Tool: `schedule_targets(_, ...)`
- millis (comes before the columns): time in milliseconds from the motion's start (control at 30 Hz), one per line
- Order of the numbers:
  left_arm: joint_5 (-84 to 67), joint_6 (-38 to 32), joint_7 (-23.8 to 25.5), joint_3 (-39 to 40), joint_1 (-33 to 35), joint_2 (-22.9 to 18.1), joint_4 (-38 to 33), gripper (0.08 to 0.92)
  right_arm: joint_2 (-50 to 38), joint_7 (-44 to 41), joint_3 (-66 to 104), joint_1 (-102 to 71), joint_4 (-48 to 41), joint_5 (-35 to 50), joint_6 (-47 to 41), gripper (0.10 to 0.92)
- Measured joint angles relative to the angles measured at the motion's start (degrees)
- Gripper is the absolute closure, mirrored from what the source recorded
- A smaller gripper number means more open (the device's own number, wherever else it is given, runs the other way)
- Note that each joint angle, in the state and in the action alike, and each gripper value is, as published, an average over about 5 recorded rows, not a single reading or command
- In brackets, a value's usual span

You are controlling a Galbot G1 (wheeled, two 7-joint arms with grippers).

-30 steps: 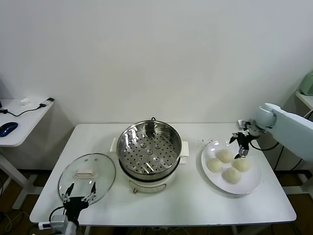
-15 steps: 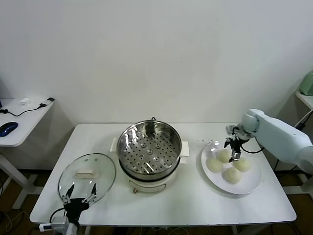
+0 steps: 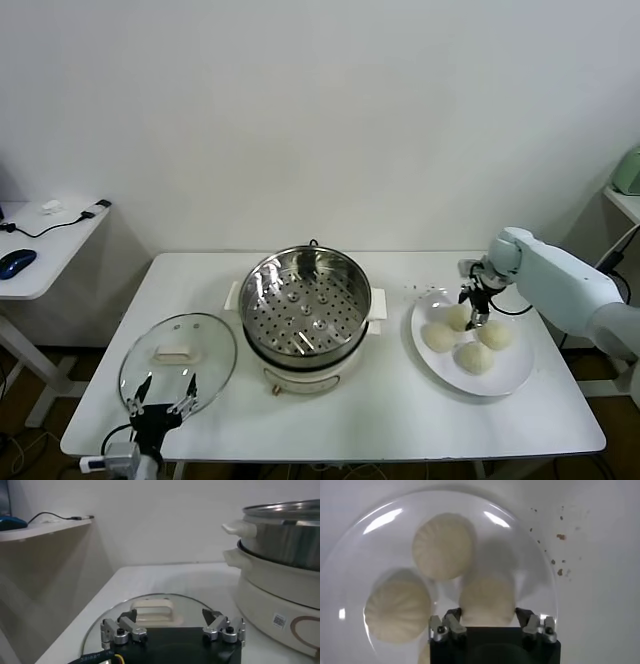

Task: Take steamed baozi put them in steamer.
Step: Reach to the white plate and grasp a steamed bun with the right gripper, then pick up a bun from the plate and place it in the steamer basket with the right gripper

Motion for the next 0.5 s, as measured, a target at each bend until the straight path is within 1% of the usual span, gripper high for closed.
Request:
schedule_targets(267, 0.4, 0.1, 0.0, 0.2, 0.6, -0.4, -0.9, 0.177, -1.9, -0.4, -1.6, 3.3, 4.2, 1.5, 1.1, 0.363)
schedule_targets(500, 0.5, 0.1, 0.0, 0.5, 1.3, -0.2, -1.9, 0.177, -3.2, -1.2, -9.5, 14.1, 12.4, 7.6, 2.5, 0.364)
